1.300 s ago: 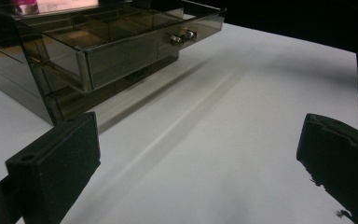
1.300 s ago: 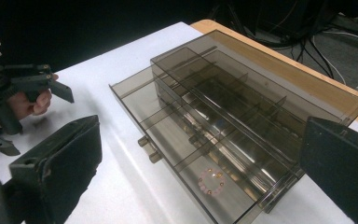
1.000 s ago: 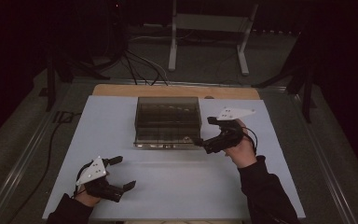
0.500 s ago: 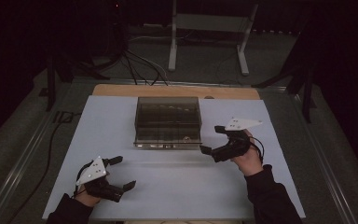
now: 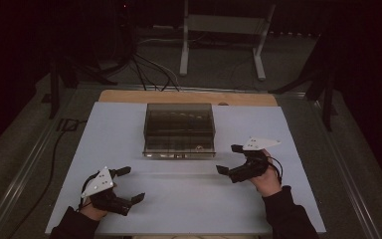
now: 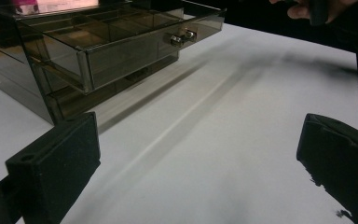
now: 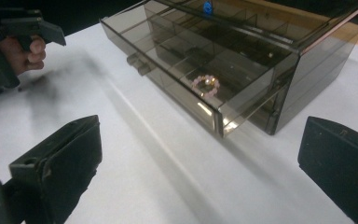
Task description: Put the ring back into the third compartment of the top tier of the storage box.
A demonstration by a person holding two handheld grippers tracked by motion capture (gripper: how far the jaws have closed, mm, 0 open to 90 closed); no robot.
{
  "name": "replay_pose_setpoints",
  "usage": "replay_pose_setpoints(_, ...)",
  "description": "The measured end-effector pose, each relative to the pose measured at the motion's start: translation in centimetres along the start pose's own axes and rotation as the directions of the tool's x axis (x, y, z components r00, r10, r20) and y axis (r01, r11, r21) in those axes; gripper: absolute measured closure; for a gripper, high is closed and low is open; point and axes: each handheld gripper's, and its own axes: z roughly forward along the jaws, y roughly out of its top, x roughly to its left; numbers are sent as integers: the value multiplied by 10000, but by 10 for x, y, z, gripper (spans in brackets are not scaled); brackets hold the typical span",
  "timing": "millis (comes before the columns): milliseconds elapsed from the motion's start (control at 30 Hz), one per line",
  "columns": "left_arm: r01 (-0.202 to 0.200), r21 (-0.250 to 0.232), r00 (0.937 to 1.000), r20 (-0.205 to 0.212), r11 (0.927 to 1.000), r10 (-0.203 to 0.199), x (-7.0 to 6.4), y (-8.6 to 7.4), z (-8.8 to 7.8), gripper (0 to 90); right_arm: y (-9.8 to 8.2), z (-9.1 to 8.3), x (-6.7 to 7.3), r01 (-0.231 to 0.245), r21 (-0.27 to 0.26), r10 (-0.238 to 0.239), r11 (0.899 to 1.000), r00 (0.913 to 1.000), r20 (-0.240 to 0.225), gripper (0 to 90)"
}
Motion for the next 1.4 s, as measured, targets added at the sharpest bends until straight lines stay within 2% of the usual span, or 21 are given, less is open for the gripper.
replay_pose_setpoints(300,7,14,10000,0,10000,-7,0,0,0,6,-23,1,0,-61,-28,59,10000,9993,-374,0)
replay_pose_setpoints(633,-6,35,10000,-9,10000,6,0,0,0,6,-40,-1,-1,-83,173,92,9998,9988,-480,0)
replay_pose_setpoints(1067,-15,65,10000,-14,10000,15,0,0,0,6,-51,-8,-5,-518,183,522,9985,9985,-192,0)
replay_pose_setpoints(1400,5,77,10000,-12,10000,-5,0,-1,0,6,-65,-22,-5,-609,287,608,9977,9981,55,0)
